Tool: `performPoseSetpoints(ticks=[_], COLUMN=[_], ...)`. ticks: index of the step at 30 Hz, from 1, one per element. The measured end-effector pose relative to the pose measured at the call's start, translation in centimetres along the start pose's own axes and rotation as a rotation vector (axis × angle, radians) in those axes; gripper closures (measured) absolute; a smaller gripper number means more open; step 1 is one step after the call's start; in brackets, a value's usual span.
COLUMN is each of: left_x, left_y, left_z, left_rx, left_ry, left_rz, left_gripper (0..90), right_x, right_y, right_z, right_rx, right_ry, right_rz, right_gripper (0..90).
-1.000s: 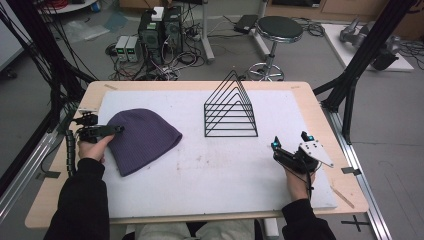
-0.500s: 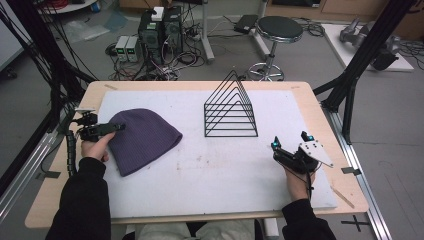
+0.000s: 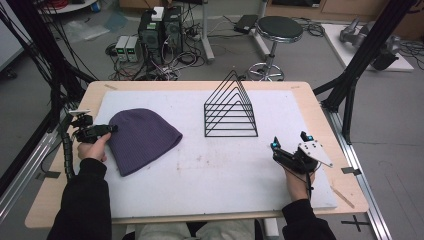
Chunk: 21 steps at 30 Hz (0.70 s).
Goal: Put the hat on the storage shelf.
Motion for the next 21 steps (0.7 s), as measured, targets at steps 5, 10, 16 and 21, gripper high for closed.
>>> performPoseSetpoints(ticks=[5,10,16,21], left_x=[0.0,-0.3,-0.4,-0.8], left_y=[0.3,1.0,2.0,2.9], left_z=[-0.6,-1.9,-3.5,-5.0], left_rx=[-0.008,0.008,0.062,0.116], left_ry=[-0.058,-0.153,-0.241,-0.319], left_rz=[-0.031,-0.105,-0.163,-0.199], left_gripper=[80.6,82.0,82.7,82.7], right_x=[0.0,0.0,0.0,0.0], right_y=[0.0,0.0,-0.1,-0.1], right_z=[0.0,0.0,0.0,0.1], right_rx=[-0.003,-0.003,-0.002,-0.004], right_ry=[0.006,0.005,0.001,-0.001], right_rz=[0.005,0.002,0.0,0.003], right_gripper=[5.3,5.3,5.3,5.3])
Point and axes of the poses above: each handheld gripper's, and its own axes: y roughly backward along the jaws, x roughly out of its underside, z roughly to its left, the point moved 1 cm from there along -y, roughly forward along the jaws, and after that the axes turned 11 degrees about -z, right-handed, at the moved point
